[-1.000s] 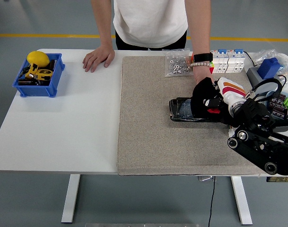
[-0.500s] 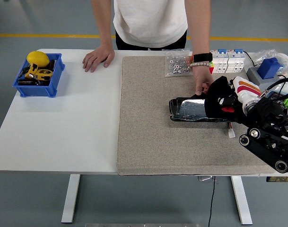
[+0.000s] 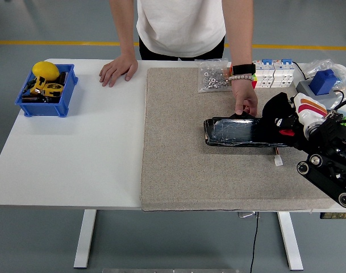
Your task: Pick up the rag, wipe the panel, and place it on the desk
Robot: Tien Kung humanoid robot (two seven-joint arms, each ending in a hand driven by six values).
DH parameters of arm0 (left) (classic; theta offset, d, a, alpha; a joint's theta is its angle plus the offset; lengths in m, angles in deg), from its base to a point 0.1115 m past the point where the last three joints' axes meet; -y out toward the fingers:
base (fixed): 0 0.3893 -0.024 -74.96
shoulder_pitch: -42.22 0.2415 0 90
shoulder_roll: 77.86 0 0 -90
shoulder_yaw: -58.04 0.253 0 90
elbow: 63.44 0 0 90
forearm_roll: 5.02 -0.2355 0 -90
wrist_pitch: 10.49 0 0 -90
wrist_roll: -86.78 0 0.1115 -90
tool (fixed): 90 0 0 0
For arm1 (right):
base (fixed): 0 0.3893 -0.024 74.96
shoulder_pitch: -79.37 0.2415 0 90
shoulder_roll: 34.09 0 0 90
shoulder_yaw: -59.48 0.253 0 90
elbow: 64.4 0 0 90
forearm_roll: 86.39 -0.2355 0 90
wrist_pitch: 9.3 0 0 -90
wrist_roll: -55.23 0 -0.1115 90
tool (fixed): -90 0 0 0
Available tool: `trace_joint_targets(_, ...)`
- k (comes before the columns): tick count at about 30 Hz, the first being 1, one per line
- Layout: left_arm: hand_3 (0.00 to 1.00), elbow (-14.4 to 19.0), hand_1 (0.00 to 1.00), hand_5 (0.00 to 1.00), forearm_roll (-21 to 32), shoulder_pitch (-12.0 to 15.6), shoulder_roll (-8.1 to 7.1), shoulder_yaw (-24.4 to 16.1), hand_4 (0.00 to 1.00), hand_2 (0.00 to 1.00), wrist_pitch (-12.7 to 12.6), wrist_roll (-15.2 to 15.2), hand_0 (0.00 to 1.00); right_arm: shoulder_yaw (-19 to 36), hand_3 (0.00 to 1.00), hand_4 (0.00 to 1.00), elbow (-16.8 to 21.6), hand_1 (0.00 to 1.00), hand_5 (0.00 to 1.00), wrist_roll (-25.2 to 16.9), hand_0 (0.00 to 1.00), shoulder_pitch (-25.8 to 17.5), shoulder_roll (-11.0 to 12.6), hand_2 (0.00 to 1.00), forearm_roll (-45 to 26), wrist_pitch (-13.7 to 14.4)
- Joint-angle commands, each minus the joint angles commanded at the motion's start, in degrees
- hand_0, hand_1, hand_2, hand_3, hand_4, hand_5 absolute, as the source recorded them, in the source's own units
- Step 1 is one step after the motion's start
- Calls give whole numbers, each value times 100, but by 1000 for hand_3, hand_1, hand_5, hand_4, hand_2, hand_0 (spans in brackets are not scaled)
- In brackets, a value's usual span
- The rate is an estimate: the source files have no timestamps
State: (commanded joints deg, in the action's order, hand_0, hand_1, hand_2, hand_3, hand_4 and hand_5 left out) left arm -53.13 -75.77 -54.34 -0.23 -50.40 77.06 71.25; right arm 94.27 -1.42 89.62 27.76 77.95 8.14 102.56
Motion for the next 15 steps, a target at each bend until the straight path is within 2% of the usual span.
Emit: trace_joint_targets(15,608,0,729,627,1,-15,4,14,673,731,11,9,687,143,364,731,-10,293,2,11,248,-24,136,340,32,-8)
